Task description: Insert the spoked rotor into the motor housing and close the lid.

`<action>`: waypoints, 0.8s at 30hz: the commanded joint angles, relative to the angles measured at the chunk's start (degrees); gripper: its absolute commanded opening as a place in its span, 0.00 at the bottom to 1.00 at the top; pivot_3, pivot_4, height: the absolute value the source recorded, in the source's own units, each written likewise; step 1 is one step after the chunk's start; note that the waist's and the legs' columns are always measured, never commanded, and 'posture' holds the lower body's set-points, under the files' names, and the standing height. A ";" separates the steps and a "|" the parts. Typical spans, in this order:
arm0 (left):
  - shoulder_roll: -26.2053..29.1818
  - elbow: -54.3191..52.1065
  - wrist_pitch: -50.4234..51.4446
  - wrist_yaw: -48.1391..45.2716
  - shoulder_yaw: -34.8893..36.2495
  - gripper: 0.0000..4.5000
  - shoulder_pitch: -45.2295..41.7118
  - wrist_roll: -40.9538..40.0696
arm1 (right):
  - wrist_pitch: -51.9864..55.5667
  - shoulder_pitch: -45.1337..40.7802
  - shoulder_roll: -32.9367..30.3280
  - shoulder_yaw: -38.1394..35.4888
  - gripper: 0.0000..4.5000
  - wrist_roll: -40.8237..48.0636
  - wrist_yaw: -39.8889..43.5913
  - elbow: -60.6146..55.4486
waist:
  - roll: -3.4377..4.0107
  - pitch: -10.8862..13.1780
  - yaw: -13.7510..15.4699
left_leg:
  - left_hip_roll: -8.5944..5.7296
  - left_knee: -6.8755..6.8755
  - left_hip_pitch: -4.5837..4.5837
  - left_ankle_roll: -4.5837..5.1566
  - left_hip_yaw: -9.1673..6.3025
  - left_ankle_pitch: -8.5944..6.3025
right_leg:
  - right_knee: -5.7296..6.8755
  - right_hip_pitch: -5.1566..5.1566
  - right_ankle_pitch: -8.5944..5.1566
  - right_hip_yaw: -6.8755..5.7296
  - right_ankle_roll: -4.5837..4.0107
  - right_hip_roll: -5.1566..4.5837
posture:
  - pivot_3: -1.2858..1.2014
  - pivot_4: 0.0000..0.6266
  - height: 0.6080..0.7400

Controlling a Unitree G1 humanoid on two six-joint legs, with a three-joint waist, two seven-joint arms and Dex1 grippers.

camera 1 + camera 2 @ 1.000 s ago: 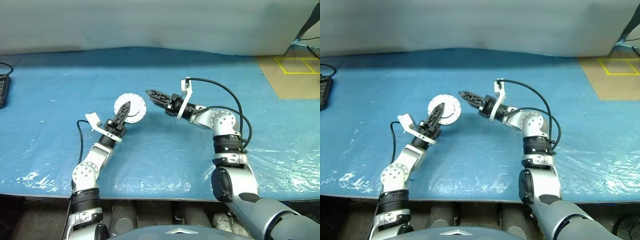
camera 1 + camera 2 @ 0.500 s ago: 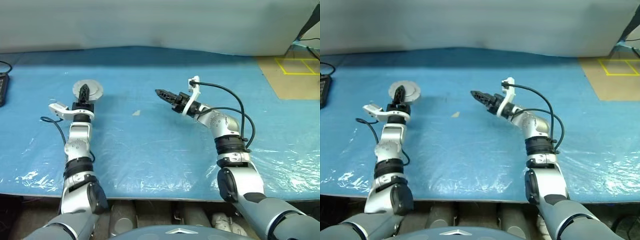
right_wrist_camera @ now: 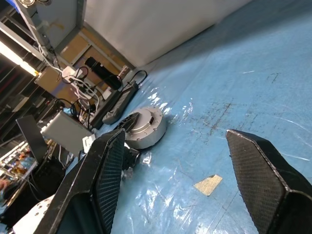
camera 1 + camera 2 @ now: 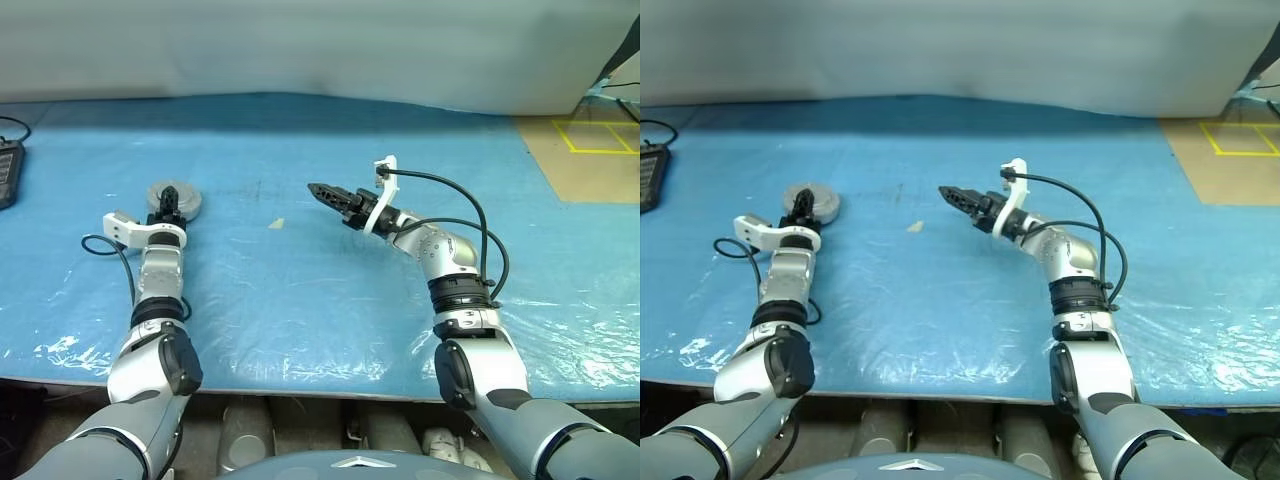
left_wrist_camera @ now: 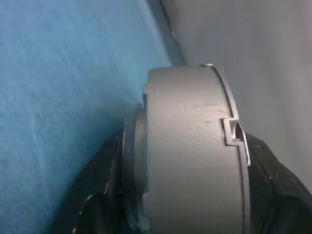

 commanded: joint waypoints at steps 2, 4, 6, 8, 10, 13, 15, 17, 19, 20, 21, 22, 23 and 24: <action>2.19 0.82 -6.06 1.49 -0.35 0.97 -0.89 4.89 | -0.32 0.20 -0.09 -0.22 0.77 0.78 0.34 -2.85 | 0.00 0.00 -0.14 | 0.00 0.00 0.01 0.00 -0.01 0.00 | 0.01 0.00 0.00 0.00 -0.01 0.00 | 0.52 0.24 1.00; 2.76 0.42 -8.12 2.00 -0.05 0.99 -0.11 6.20 | -0.27 0.16 -0.14 -0.18 0.77 0.69 0.30 -2.68 | 0.00 0.00 -0.30 | 0.00 0.00 0.03 -0.01 -0.01 0.00 | 0.01 0.00 0.00 0.01 -0.01 0.00 | 0.52 0.24 1.00; 3.40 -0.42 -10.05 2.79 0.41 0.99 0.80 7.30 | -0.15 -0.03 -0.26 -0.21 0.77 0.51 0.04 -2.25 | 0.00 0.00 -0.44 | 0.01 0.00 0.03 -0.01 -0.01 0.00 | 0.01 0.00 0.00 0.00 -0.01 0.00 | 0.52 0.24 1.00; 4.21 -1.20 -11.53 3.68 0.61 0.99 1.89 8.39 | -0.19 -0.24 -0.38 -0.33 0.77 0.41 -0.15 -1.89 | 0.00 0.00 -0.45 | 0.01 0.00 0.02 -0.01 -0.02 0.00 | 0.01 0.00 0.00 0.00 -0.01 0.00 | 0.52 0.24 1.00; 5.21 -2.47 -13.20 4.40 0.60 0.99 3.56 9.72 | -0.31 -0.44 -0.52 -0.43 0.77 0.32 -0.28 -1.59 | 0.00 0.00 -0.48 | 0.01 0.00 0.01 -0.01 -0.04 -0.01 | 0.00 0.00 0.00 -0.02 -0.01 0.00 | 0.52 0.24 1.00; 6.27 -5.33 -14.40 4.21 -0.04 0.99 6.11 11.30 | -1.42 -0.46 -0.74 -0.10 0.77 -0.34 -0.10 -1.29 | 0.00 0.00 -0.41 | 0.01 -0.01 0.00 -0.02 -0.06 -0.01 | 0.00 0.00 0.00 -0.04 -0.01 0.00 | 0.52 0.24 1.00; 6.57 -8.32 -15.32 2.72 -1.13 0.99 7.98 12.52 | -4.04 -0.02 -0.63 0.54 0.77 -1.70 -0.02 -1.36 | 0.00 0.00 -0.35 | 0.01 -0.01 -0.03 -0.02 -0.10 -0.01 | 0.00 0.00 -0.01 -0.08 -0.02 -0.01 | 0.52 0.24 1.00; 6.29 -12.18 -16.15 -0.20 -2.65 0.99 9.79 13.47 | -9.21 0.72 0.03 0.83 0.77 -3.48 -0.05 -1.50 | 0.00 0.00 -0.25 | 0.01 0.00 -0.04 -0.02 -0.11 -0.01 | 0.00 0.00 -0.04 -0.11 -0.07 -0.04 | 0.52 0.24 1.00; 5.41 -17.41 -16.44 -4.57 -4.99 0.99 11.78 13.83 | -16.73 1.74 0.44 1.74 0.77 -6.07 0.90 -1.02 | -0.02 -0.01 -0.10 | -0.03 0.00 -0.06 -0.02 -0.11 -0.01 | 0.00 0.01 -0.14 -0.14 -0.24 -0.13 | 0.52 0.24 1.00; 4.78 -20.96 -15.31 -7.45 -6.54 0.99 12.96 13.14 | -20.23 2.23 0.39 2.36 0.77 -7.63 1.08 -0.51 | -0.02 -0.01 0.00 | -0.03 0.01 -0.06 -0.02 -0.11 -0.01 | 0.01 0.01 -0.14 -0.15 -0.25 -0.15 | 0.52 0.24 1.00; 4.30 -24.73 -14.03 -10.47 -8.60 0.99 14.33 12.83 | -23.09 2.63 0.17 2.96 0.77 -9.15 1.10 0.10 | -0.02 -0.01 0.12 | -0.05 0.02 -0.08 -0.02 -0.11 -0.01 | 0.00 0.02 -0.15 -0.16 -0.25 -0.19 | 0.52 0.24 1.00; 4.05 -28.13 -12.82 -13.13 -10.80 0.99 15.67 12.88 | -25.29 2.90 -0.18 3.50 0.77 -10.35 1.39 0.74 | -0.03 -0.01 0.13 | -0.09 0.02 -0.08 -0.02 -0.11 -0.01 | 0.00 0.02 -0.15 -0.16 -0.25 -0.23 | 0.52 0.24 1.00; 3.96 -31.61 -11.21 -15.88 -13.29 0.99 17.09 12.87 | -27.25 3.07 -0.72 3.95 0.77 -11.37 2.05 1.53 | -0.03 -0.01 0.15 | -0.10 0.02 -0.09 -0.02 -0.10 -0.01 | -0.01 0.02 -0.15 -0.16 -0.25 -0.25 | 0.52 0.24 1.00; 4.06 -34.28 -9.84 -17.82 -15.29 0.99 18.25 13.03 | -28.74 3.09 -1.13 4.14 0.77 -11.97 2.65 2.28 | -0.02 -0.01 0.20 | -0.10 0.02 -0.08 -0.01 -0.10 -0.01 | -0.01 0.02 -0.15 -0.16 -0.26 -0.26 | 0.52 0.24 1.00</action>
